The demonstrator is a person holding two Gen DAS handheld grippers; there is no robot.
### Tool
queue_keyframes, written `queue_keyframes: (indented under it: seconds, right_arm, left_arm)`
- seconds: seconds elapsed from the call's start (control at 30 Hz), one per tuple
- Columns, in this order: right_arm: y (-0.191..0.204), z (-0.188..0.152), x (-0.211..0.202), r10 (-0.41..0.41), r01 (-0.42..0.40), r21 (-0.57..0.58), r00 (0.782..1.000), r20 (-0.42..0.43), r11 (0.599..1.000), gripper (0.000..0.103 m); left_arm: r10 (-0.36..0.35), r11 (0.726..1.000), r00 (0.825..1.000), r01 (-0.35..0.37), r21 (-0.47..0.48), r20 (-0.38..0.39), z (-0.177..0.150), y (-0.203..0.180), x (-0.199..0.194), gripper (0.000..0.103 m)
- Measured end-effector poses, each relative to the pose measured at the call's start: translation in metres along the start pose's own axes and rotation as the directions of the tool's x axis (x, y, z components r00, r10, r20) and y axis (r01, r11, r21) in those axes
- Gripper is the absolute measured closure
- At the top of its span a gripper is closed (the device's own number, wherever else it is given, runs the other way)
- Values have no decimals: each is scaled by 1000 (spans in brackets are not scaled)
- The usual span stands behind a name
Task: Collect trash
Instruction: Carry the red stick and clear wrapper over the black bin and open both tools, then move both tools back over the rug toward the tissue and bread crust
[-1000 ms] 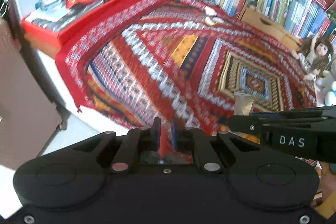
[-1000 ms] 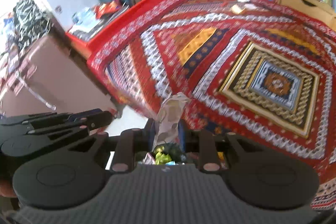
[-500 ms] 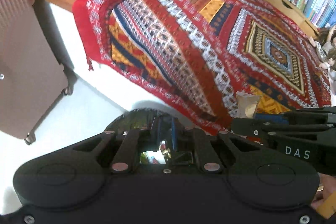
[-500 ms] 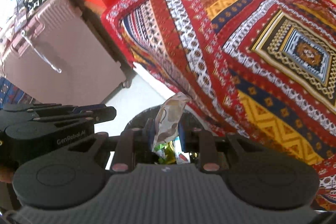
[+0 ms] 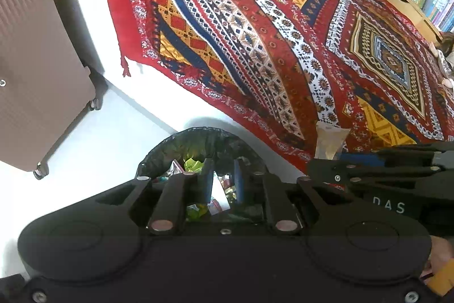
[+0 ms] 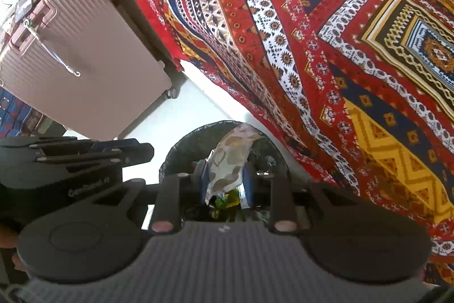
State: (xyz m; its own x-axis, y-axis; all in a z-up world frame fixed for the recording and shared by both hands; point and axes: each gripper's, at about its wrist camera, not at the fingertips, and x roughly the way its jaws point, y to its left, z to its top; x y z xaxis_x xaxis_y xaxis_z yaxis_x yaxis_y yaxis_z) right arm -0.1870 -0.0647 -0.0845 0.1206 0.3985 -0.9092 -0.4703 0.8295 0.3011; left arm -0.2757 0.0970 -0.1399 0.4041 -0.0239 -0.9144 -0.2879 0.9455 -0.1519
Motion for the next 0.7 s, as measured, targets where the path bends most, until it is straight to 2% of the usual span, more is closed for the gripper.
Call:
queue_keyframes:
  seconds: [0.03, 0.07, 0.13, 0.2, 0.5, 0.7]
  right_arm:
    - [0, 0, 2, 3, -3, 0, 1000, -4, 1000, 69]
    - [0, 0, 3, 6, -6, 1, 1000, -6, 1000, 60]
    - [-1, 0, 4, 12, -12, 4, 1000, -5, 1000, 48]
    - [0, -1, 4, 21, -21, 6, 1000, -3, 1000, 44]
    - [-1, -1, -4, 20, -20, 13, 1000, 6, 1000, 37]
    - [-12, 15, -47, -23, 15, 87, 995, 93, 996, 33]
  left_arm:
    - [3, 1000, 1000, -3, -1, -2, 0, 1, 0, 87]
    - [6, 1000, 1000, -6, -2, -3, 0, 2, 1, 87]
    - [12, 1000, 1000, -12, -6, -6, 0, 3, 1, 82]
    - [16, 1000, 1000, -16, -12, -6, 0, 4, 1, 73]
    - [20, 1000, 999, -20, 3, 30, 8, 0, -14, 59]
    - [-4, 998, 990, -5, 67, 142, 40, -16, -51, 41]
